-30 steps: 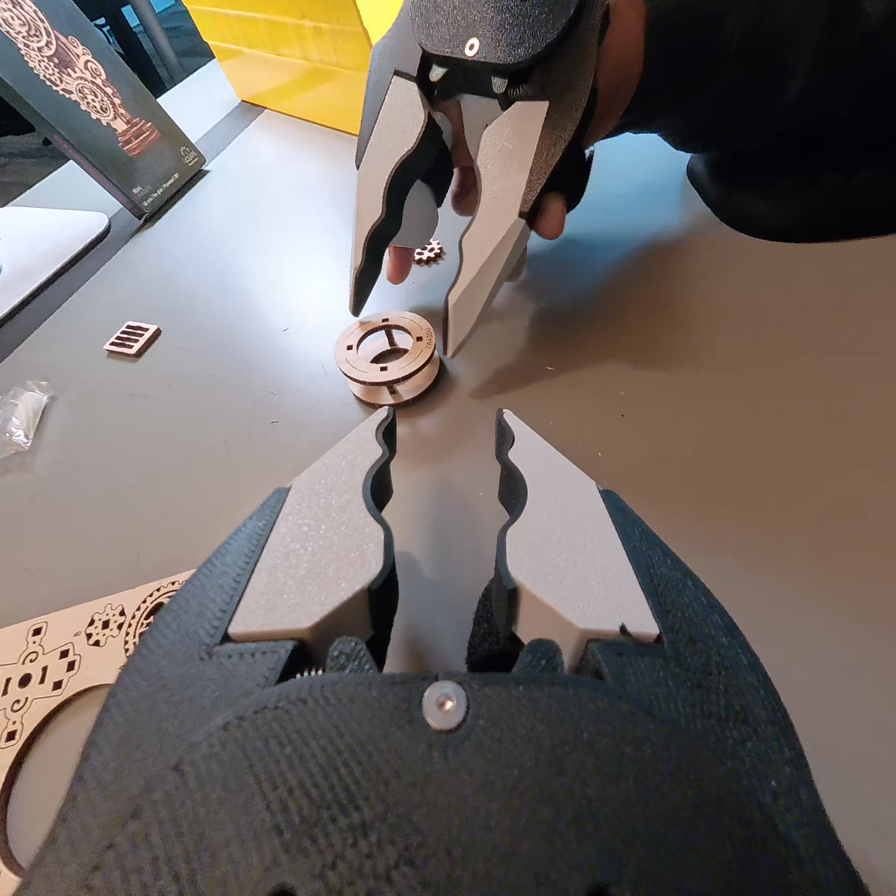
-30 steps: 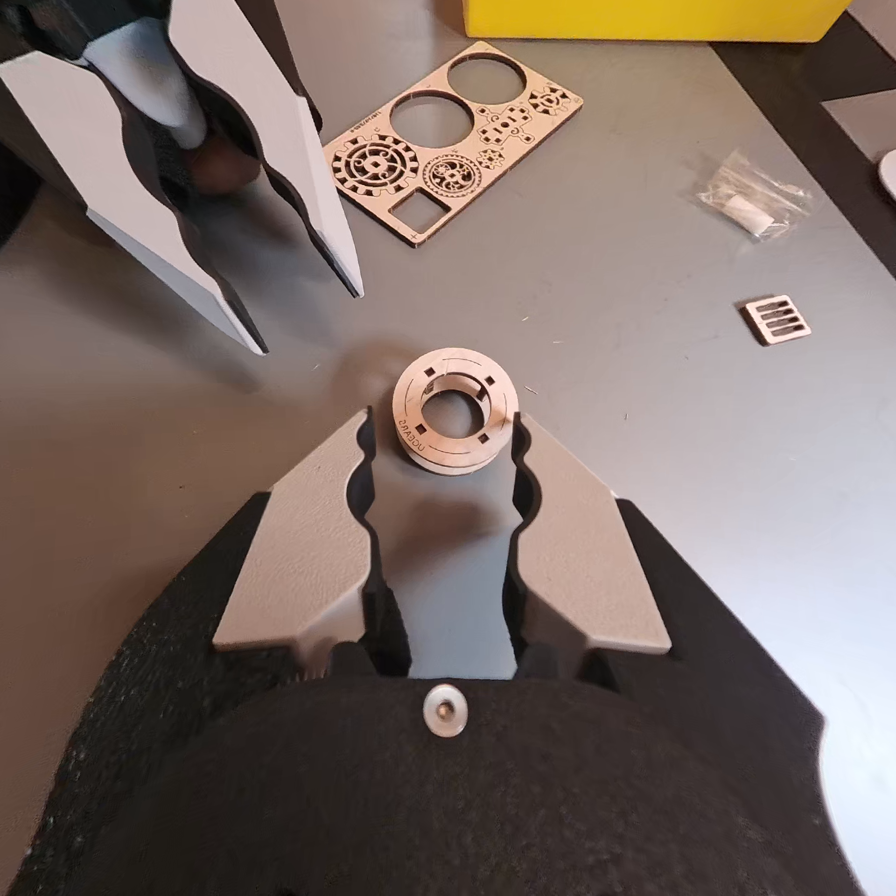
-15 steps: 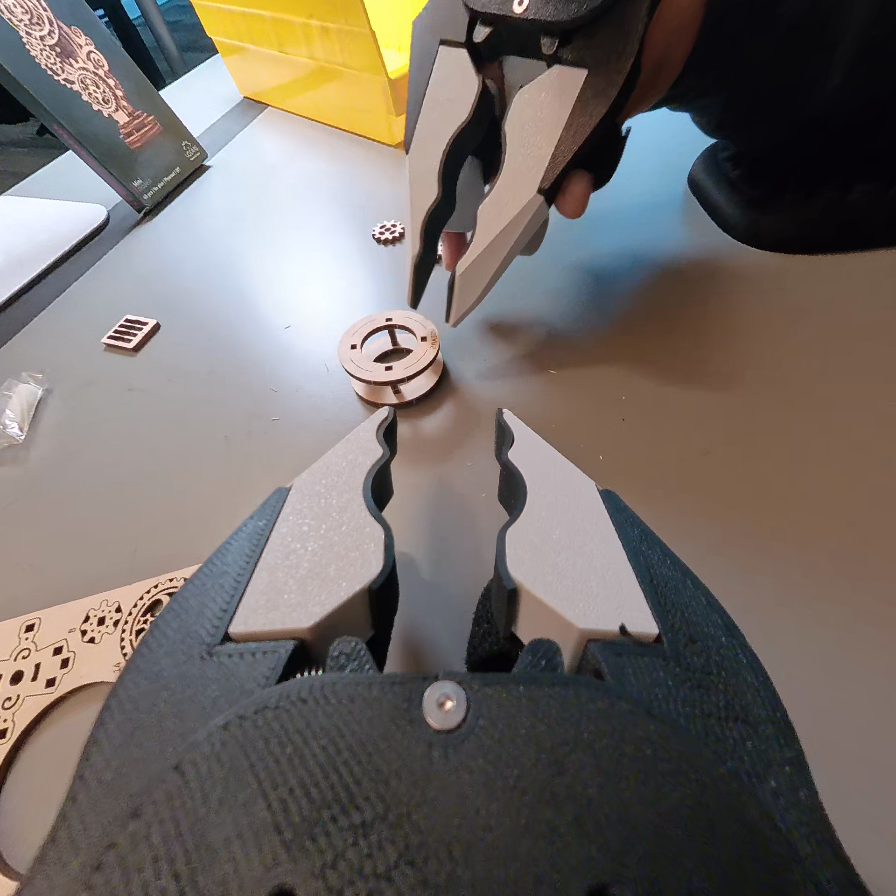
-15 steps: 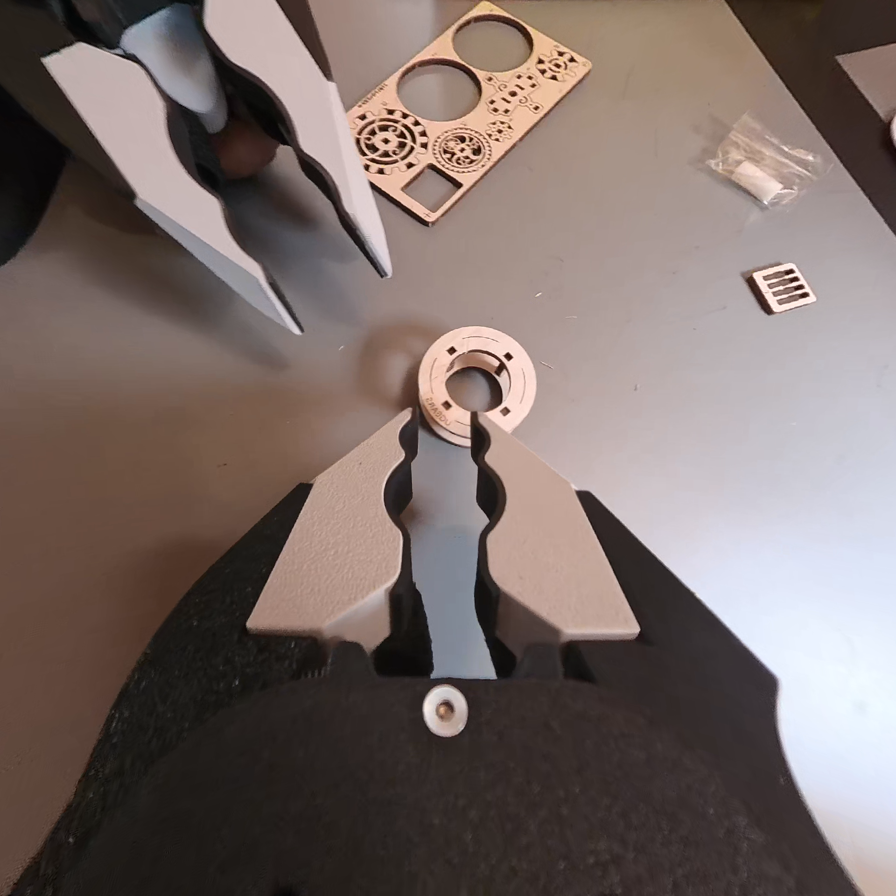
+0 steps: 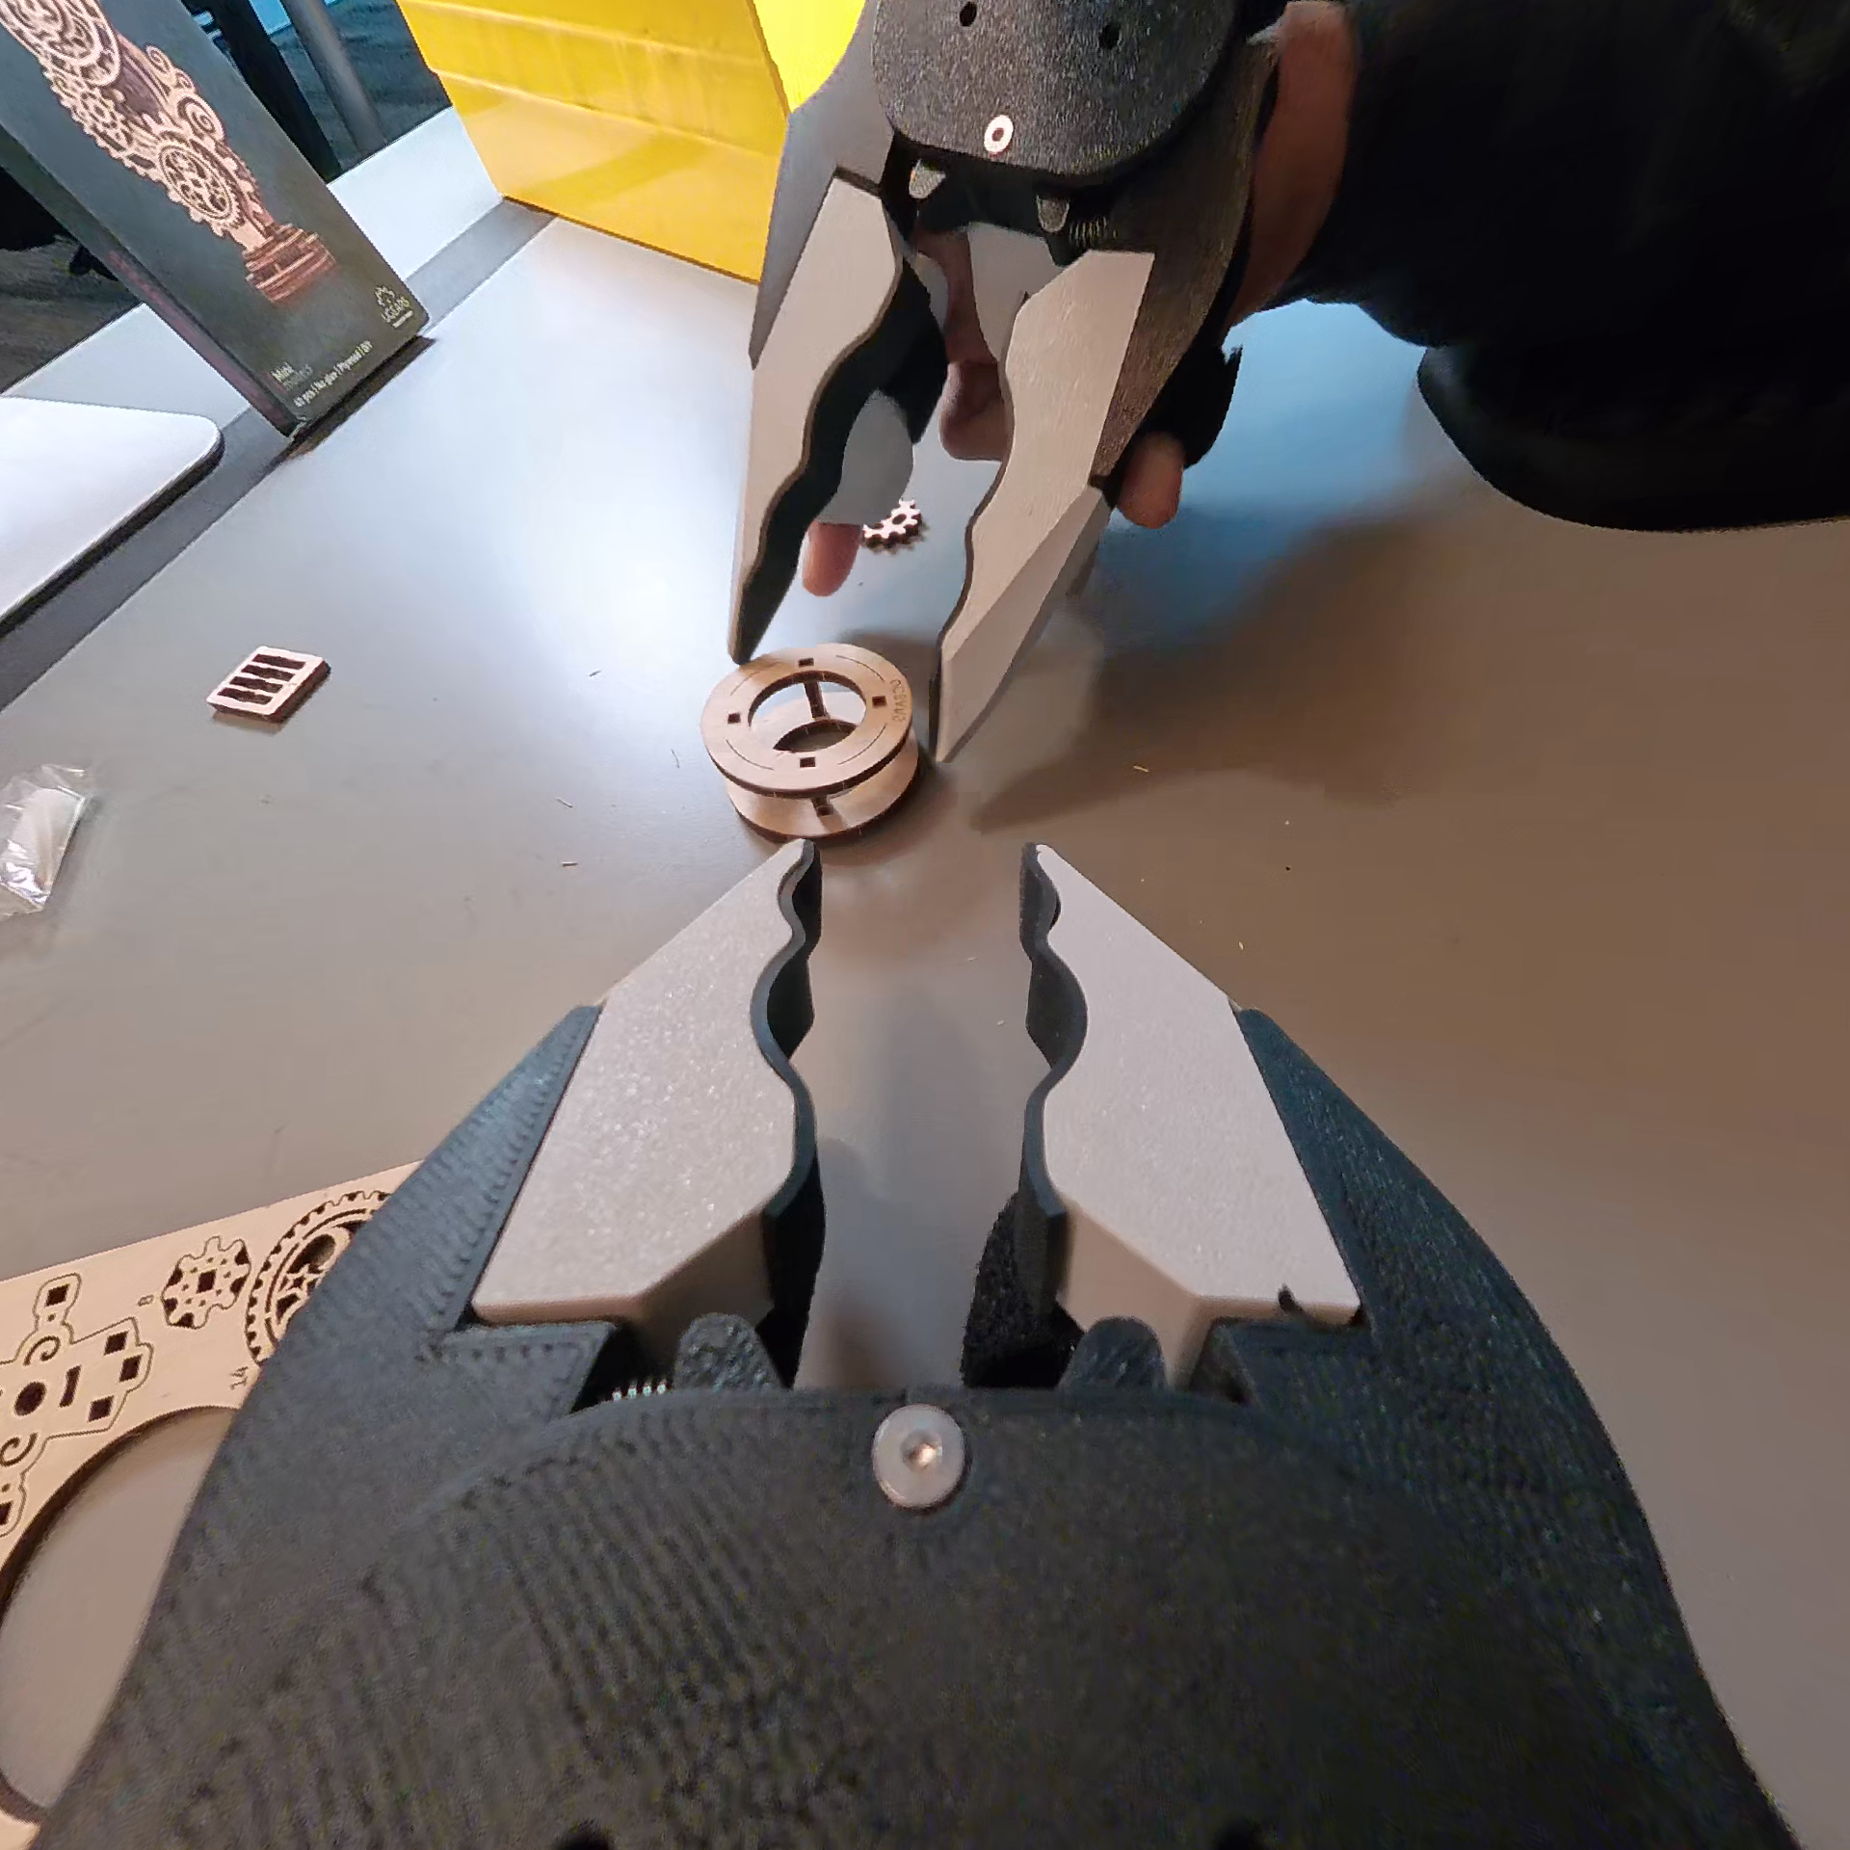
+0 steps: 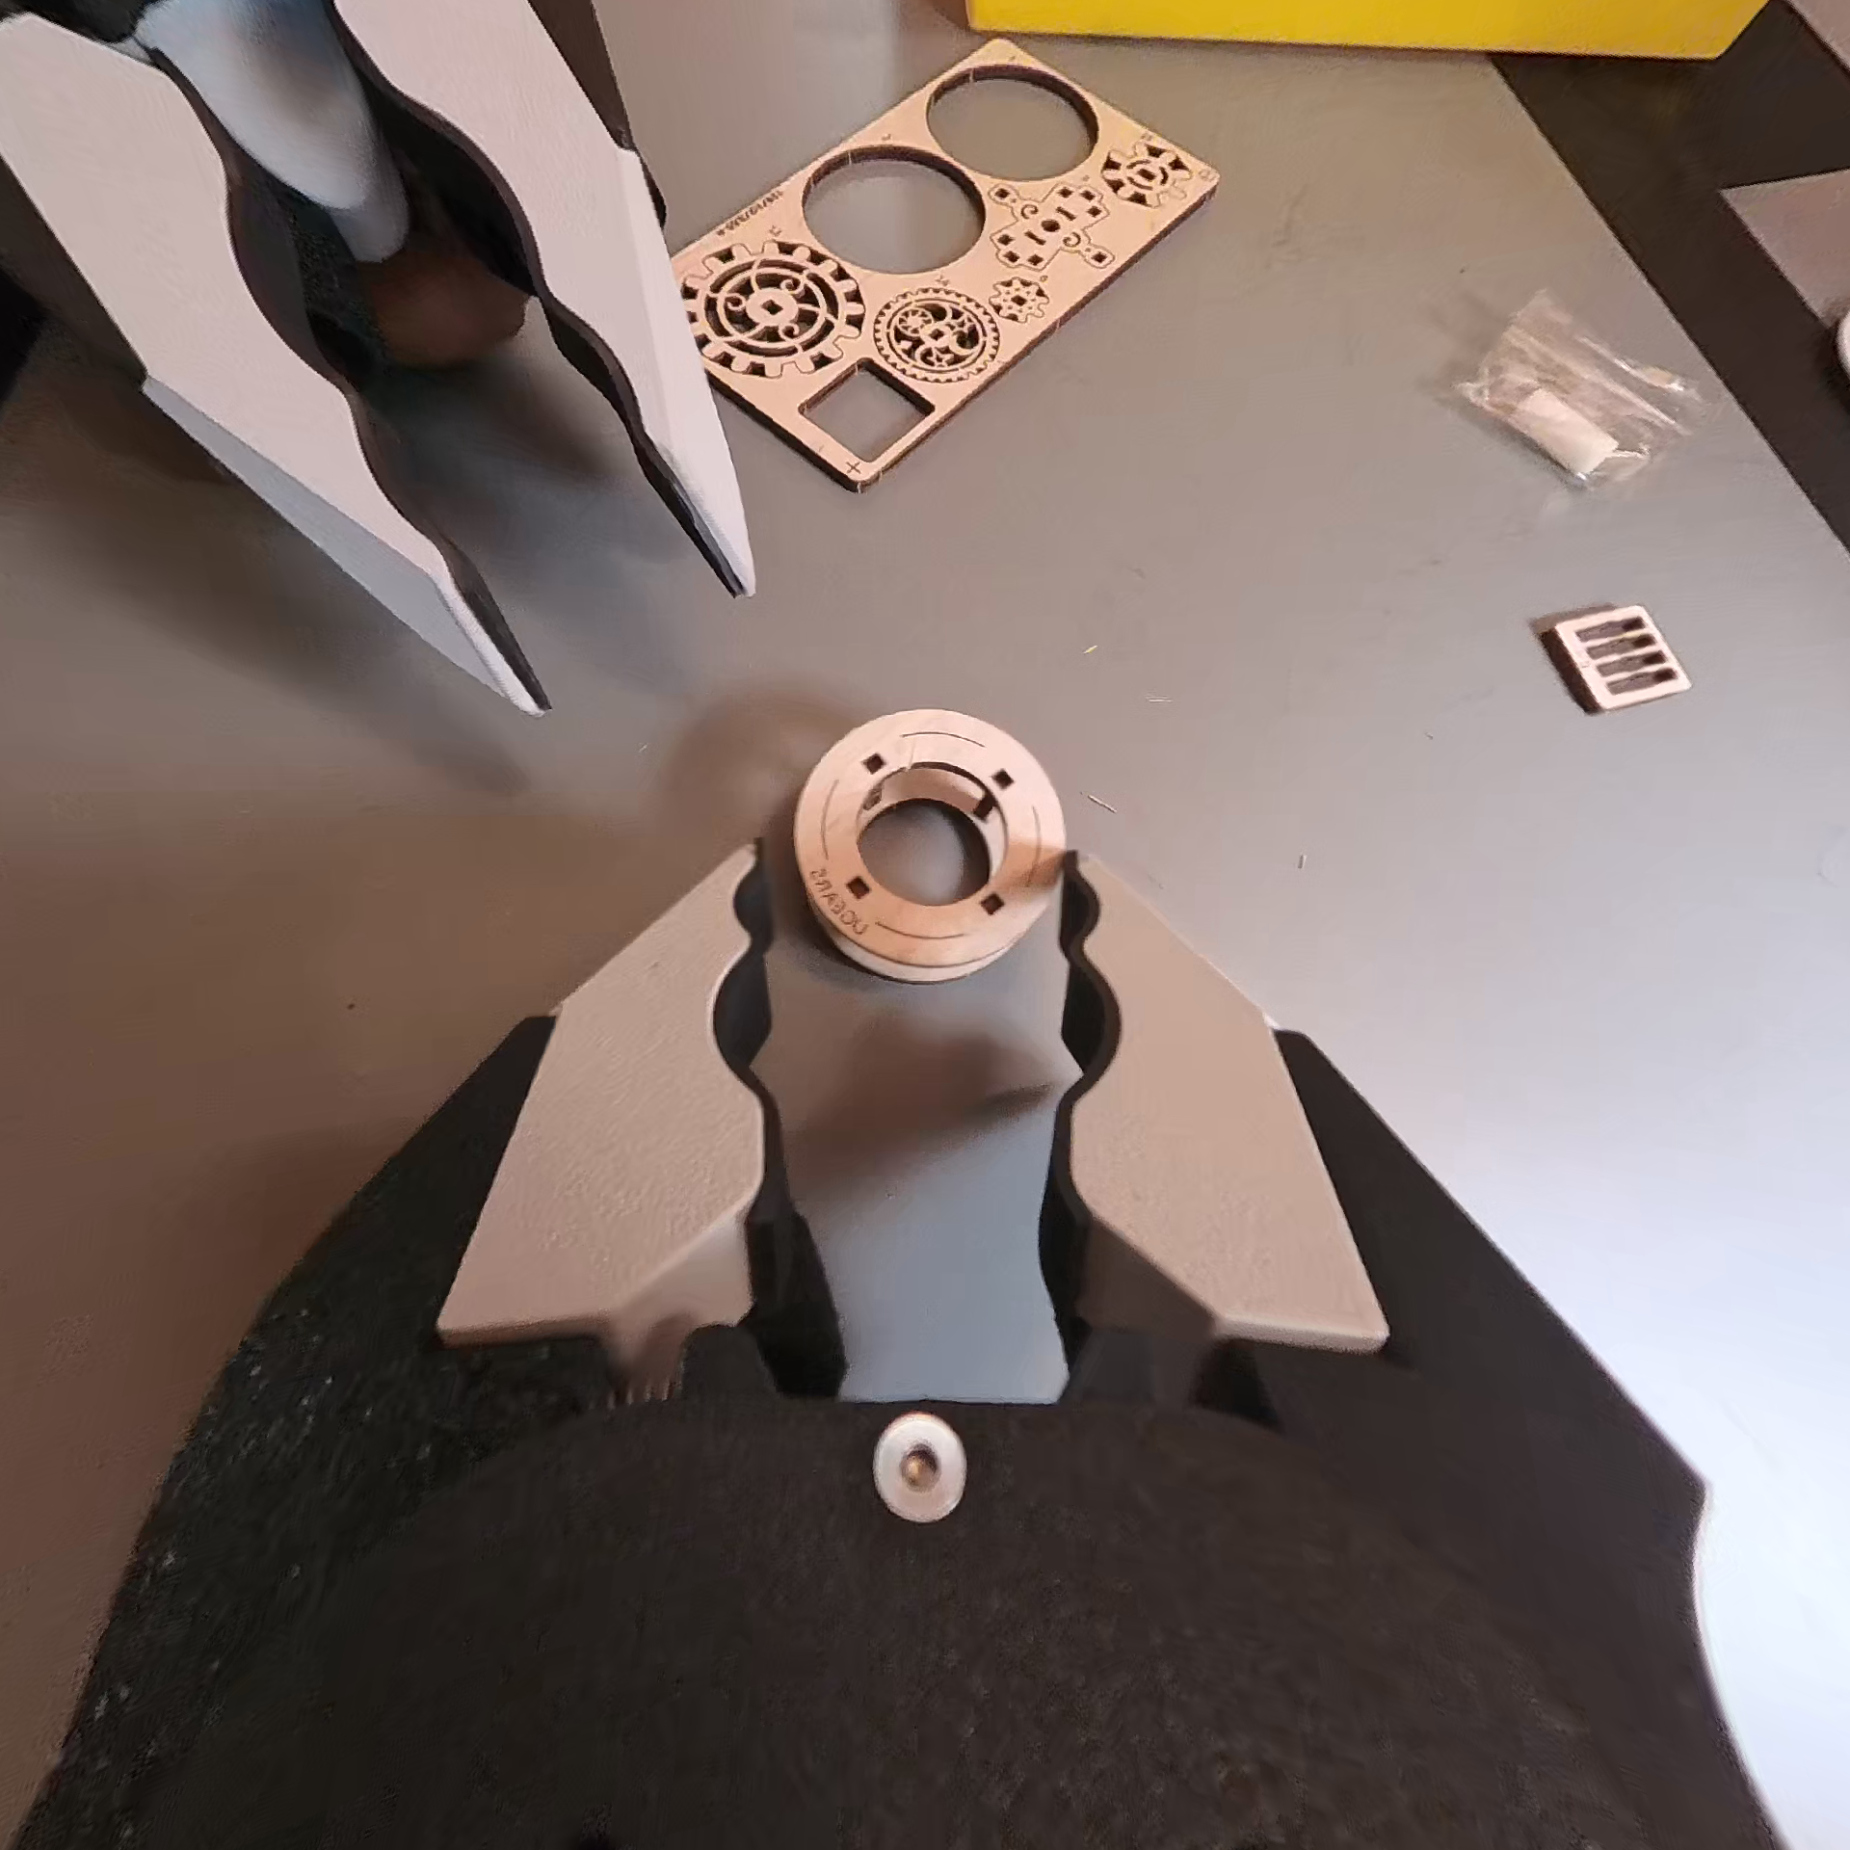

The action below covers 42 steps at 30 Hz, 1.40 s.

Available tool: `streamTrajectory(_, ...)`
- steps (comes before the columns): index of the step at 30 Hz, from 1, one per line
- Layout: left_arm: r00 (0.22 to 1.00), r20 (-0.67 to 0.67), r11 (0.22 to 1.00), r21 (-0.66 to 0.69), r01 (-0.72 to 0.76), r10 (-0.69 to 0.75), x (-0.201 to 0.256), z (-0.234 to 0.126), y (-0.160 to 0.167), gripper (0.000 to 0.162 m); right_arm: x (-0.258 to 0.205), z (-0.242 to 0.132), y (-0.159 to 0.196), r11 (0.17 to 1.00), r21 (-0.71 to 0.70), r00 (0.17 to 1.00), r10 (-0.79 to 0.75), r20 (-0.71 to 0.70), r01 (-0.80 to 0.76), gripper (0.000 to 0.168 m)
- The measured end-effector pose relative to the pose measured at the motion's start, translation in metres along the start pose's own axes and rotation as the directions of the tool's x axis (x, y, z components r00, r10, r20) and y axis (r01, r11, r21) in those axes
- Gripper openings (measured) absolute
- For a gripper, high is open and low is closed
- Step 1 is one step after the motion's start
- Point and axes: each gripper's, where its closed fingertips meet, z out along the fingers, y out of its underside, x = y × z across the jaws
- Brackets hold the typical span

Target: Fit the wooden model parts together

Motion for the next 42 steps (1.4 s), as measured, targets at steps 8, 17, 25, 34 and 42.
streamTrajectory(8, 1.0, -0.001, 1.0, 0.0, 0.002, -0.002, 0.0, 0.0, 0.0, 0.039, 0.001, 0.001, 0.002, 0.999, -0.024, 0.998, -0.028, -0.048, 0.027, 0.05)
streamTrajectory(17, 1.0, -0.006, 1.0, 0.002, 0.022, -0.022, -0.002, 0.0, 0.0, 0.039, 0.001, -0.008, 0.011, 0.989, -0.12, 0.99, 0.072, -0.125, -0.087, 0.05)
streamTrajectory(25, 0.999, -0.011, 0.999, 0.004, 0.041, -0.041, -0.003, -0.001, 0.0, 0.039, -0.007, -0.016, 0.012, 0.989, -0.131, 0.996, 0.067, -0.063, -0.075, 0.05)
streamTrajectory(34, 0.999, -0.006, 0.999, -0.001, 0.036, -0.036, -0.003, 0.0, 0.0, 0.038, -0.005, -0.013, 0.012, 0.992, -0.11, 0.997, 0.052, -0.061, -0.059, 0.05)
streamTrajectory(42, 1.0, 0.011, 1.0, -0.027, 0.009, -0.009, -0.002, 0.003, 0.003, 0.038, -0.016, -0.011, 0.01, 0.994, -0.109, 1.0, 0.007, -0.028, -0.01, 0.05)
